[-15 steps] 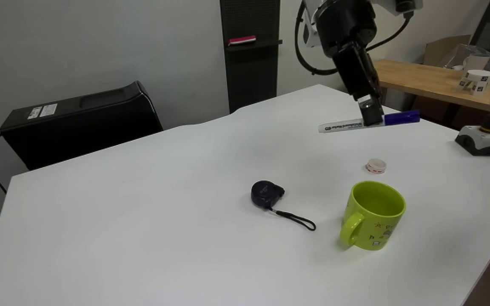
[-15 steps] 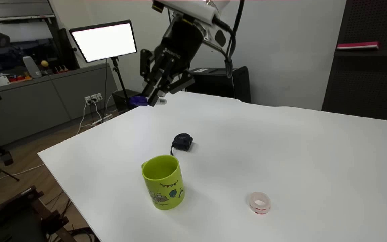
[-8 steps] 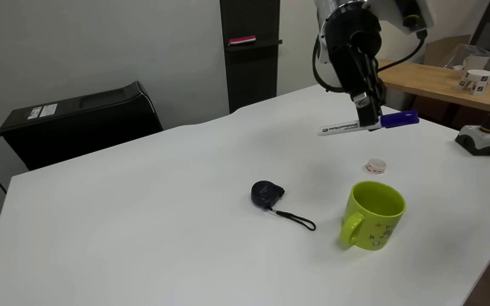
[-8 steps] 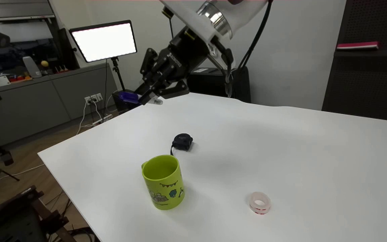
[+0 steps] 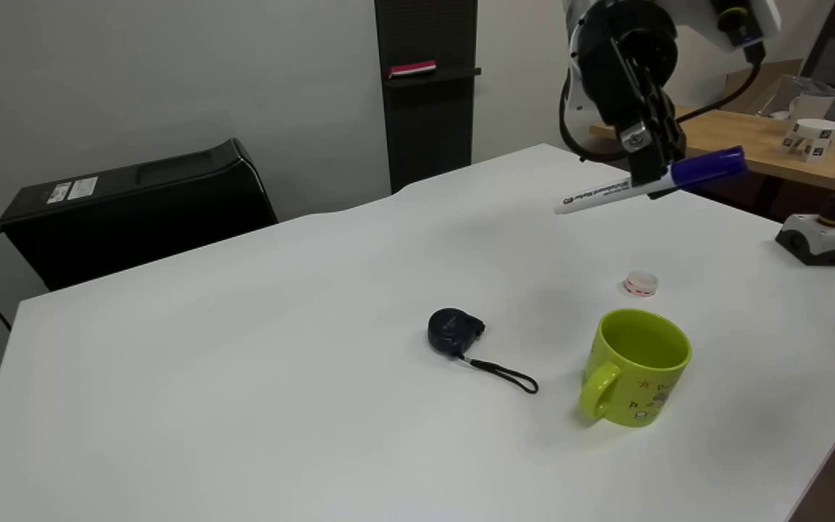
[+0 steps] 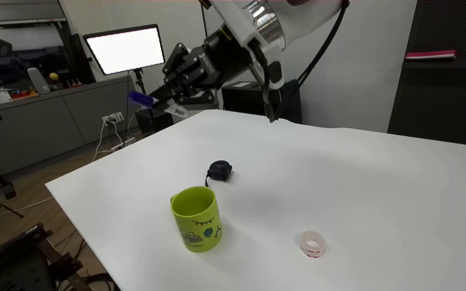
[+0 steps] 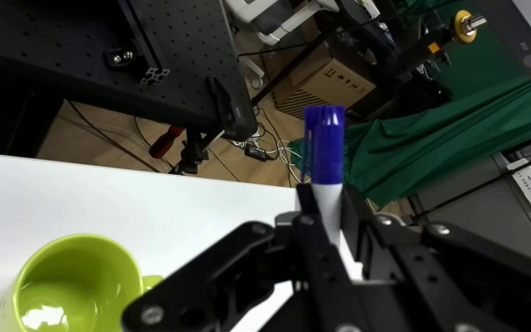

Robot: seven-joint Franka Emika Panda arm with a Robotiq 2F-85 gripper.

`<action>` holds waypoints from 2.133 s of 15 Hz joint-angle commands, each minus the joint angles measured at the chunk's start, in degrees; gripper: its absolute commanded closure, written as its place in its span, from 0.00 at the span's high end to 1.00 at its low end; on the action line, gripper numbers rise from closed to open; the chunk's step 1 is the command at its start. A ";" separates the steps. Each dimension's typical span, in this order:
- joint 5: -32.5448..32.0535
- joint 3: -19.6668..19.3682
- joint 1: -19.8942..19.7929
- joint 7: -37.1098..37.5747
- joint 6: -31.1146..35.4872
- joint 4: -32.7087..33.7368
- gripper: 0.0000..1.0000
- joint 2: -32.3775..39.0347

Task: Place the blue marker in the yellow mug

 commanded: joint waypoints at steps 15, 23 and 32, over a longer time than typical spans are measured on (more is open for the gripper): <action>0.09 -5.49 -3.58 -0.31 1.04 -11.45 0.05 2.41; 1.35 -5.57 -6.49 -0.04 1.72 -5.28 0.05 8.56; 3.68 -3.53 -6.35 0.51 3.22 0.94 0.05 14.62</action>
